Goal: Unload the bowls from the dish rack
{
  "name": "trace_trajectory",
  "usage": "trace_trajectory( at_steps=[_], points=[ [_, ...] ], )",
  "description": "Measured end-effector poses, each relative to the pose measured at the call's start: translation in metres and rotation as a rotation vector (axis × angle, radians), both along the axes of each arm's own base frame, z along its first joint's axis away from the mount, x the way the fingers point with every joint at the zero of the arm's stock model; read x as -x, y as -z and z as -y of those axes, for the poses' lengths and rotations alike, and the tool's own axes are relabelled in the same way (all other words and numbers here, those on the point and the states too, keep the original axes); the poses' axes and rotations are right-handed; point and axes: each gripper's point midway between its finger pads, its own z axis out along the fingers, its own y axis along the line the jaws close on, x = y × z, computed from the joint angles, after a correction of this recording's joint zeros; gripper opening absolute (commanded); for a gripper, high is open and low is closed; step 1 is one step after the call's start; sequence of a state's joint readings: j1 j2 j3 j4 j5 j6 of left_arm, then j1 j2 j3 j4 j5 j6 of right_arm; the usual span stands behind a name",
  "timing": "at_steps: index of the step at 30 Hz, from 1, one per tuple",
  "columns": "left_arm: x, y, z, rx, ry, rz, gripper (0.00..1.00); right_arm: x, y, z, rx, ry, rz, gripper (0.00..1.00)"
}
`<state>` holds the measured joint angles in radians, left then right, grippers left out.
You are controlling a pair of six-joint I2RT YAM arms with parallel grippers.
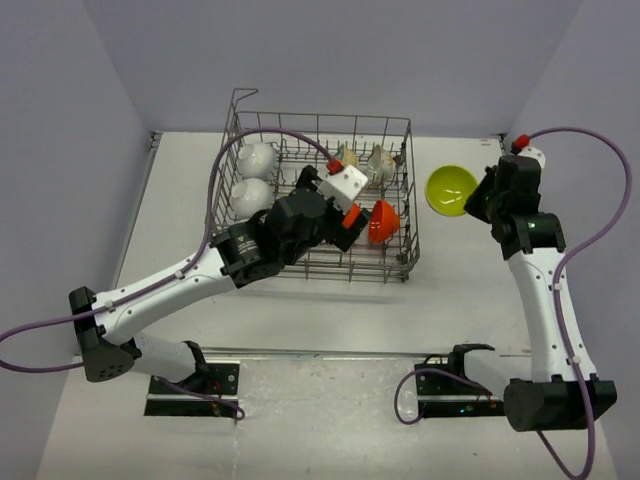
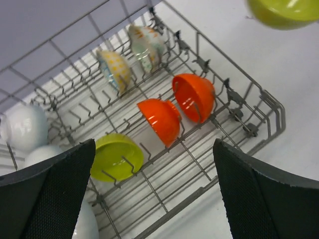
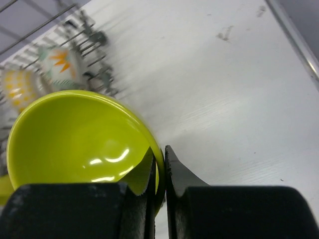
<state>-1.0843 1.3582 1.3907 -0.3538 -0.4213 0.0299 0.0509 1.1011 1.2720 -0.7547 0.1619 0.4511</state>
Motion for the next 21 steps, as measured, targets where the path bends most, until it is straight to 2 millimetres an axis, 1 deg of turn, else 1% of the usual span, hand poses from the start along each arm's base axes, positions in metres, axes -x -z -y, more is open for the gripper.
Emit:
trace_trajectory(
  at_steps=[1,2,4,6,8,9,11,13,16,18,21],
  points=[
    [-0.011,-0.002,-0.013,0.027,-0.075,-0.024,1.0,-0.005,0.005,0.014,-0.004,0.057,0.007,0.0],
    [-0.023,-0.005,-0.026,0.059,-0.14,-0.05,1.0,-0.011,0.013,0.029,-0.008,0.122,0.01,0.0],
    [-0.045,-0.008,-0.055,0.117,-0.277,-0.085,1.0,-0.022,0.039,0.054,-0.019,0.224,-0.012,0.0],
    [-0.057,-0.007,-0.081,0.161,-0.385,-0.113,1.0,-0.031,0.076,0.072,-0.032,0.304,-0.06,0.0],
    [-0.057,-0.01,-0.095,0.21,-0.438,-0.133,1.0,-0.035,0.117,0.081,-0.047,0.354,-0.143,0.0],
    [-0.053,-0.014,-0.099,0.237,-0.445,-0.138,1.0,-0.036,0.135,0.084,-0.055,0.367,-0.184,0.0],
    [-0.046,-0.021,-0.104,0.281,-0.448,-0.143,1.0,-0.042,0.163,0.09,-0.074,0.388,-0.247,0.0],
    [-0.039,-0.029,-0.11,0.312,-0.449,-0.142,1.0,-0.047,0.185,0.095,-0.1,0.402,-0.289,0.0],
    [-0.037,-0.035,-0.116,0.341,-0.467,-0.139,1.0,-0.05,0.209,0.099,-0.133,0.412,-0.337,0.0],
    [-0.037,-0.032,-0.117,0.341,-0.478,-0.147,1.0,-0.056,0.219,0.098,-0.148,0.406,-0.363,0.0],
    [-0.039,-0.024,-0.115,0.34,-0.492,-0.173,1.0,-0.069,0.234,0.097,-0.164,0.393,-0.396,0.0]
  ],
)
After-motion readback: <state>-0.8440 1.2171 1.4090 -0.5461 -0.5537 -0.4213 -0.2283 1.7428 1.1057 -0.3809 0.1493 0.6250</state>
